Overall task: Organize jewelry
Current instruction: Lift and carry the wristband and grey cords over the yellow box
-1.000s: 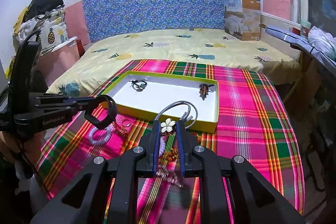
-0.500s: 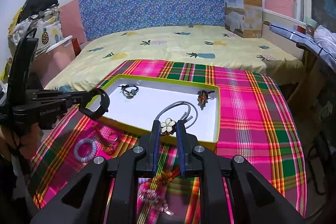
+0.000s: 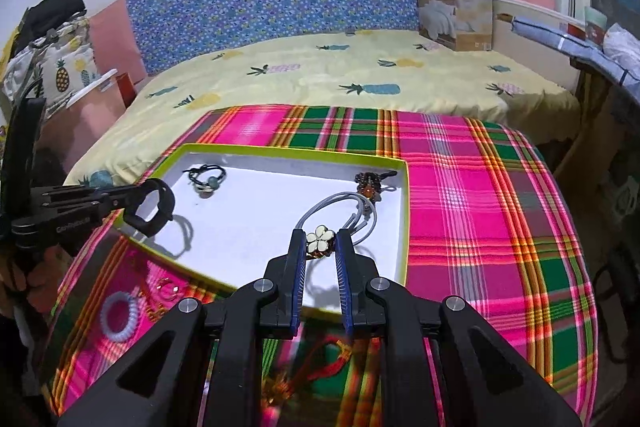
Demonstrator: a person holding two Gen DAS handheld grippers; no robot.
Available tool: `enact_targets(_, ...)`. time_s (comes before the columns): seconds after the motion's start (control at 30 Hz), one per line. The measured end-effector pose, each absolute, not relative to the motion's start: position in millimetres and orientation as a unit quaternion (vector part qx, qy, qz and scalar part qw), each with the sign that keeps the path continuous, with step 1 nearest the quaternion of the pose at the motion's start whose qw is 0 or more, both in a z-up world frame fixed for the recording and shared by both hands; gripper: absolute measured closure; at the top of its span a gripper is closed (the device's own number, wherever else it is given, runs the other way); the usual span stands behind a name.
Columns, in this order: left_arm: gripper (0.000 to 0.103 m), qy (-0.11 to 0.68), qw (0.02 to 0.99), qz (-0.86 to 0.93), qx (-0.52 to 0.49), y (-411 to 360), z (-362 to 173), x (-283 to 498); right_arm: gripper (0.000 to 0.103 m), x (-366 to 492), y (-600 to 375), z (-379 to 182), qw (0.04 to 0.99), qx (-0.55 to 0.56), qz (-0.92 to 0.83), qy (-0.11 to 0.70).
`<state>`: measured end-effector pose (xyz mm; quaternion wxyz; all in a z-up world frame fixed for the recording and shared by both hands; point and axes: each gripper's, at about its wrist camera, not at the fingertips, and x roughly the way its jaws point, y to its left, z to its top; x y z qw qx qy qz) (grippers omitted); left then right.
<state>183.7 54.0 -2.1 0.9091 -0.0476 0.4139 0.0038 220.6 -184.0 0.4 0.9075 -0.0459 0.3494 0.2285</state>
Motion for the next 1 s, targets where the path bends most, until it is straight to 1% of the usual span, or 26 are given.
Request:
enact_targets(0.43, 0.098, 0.441, 0.897, 0.017, -0.03, 52.1, -22.4, 202.2, 0.088, 250.3, -179.3, -29.1, 0.893, -0.051, 0.221, 0.39)
enact_targets(0.83, 0.098, 0.442, 0.897, 0.02, -0.011, 46.6, -23.5, 206.9, 0.087, 260.0, -177.8, -38.8, 0.883, -0.059, 0.209, 0.416)
enact_targets(0.97, 0.097, 0.438, 0.899, 0.016, -0.011, 46.6, -20.0, 205.4, 0.082, 257.9, -178.2, -36.9, 0.884, -0.063, 0.205, 0.416)
enact_targets(1.0, 0.097, 0.435, 0.9, 0.015, -0.011, 46.6, -18.4, 204.5, 0.079, 256.6, -178.7, -35.9, 0.885, -0.064, 0.203, 0.415)
